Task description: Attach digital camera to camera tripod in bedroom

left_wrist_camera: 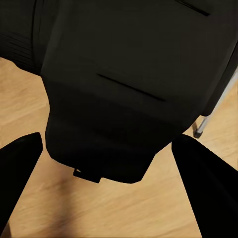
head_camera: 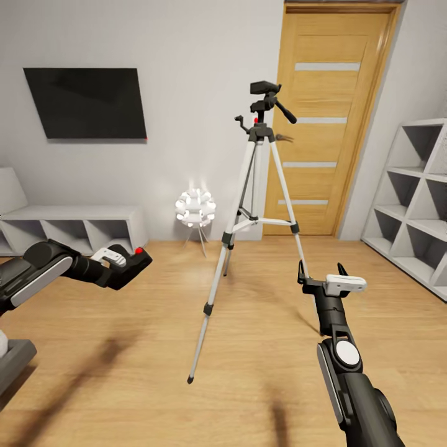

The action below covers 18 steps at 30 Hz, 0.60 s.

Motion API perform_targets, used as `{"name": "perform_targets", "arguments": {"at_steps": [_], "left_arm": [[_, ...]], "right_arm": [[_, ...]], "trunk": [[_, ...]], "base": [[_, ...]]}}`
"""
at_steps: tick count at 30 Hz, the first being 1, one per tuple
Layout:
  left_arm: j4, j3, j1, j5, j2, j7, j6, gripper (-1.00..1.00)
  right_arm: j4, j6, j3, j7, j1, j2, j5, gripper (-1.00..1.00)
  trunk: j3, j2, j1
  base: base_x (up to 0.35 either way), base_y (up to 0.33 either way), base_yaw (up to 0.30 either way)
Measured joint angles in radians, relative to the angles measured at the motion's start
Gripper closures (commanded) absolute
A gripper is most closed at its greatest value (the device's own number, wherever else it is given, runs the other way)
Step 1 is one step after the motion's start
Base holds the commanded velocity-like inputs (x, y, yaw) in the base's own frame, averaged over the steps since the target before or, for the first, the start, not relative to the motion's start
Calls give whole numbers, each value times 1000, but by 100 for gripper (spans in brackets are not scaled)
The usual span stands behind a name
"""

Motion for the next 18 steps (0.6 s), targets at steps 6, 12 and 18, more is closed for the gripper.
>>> {"name": "perform_targets", "arguments": {"at_steps": [6, 12, 18], "left_arm": [[7, 0, 0, 0, 0, 0, 0, 100], [8, 0, 0, 0, 0, 0, -1, 100], [9, 0, 0, 0, -1, 0, -1, 100]], "right_arm": [[0, 0, 0, 0, 1, 0, 0, -100], [0, 0, 0, 0, 0, 0, 0, -100], [0, 0, 0, 0, 0, 0, 0, -100]], "trunk": [[23, 1, -3], [42, 43, -26], [61, 85, -49]], "base": [[0, 0, 0], [0, 0, 0], [0, 0, 0]]}}
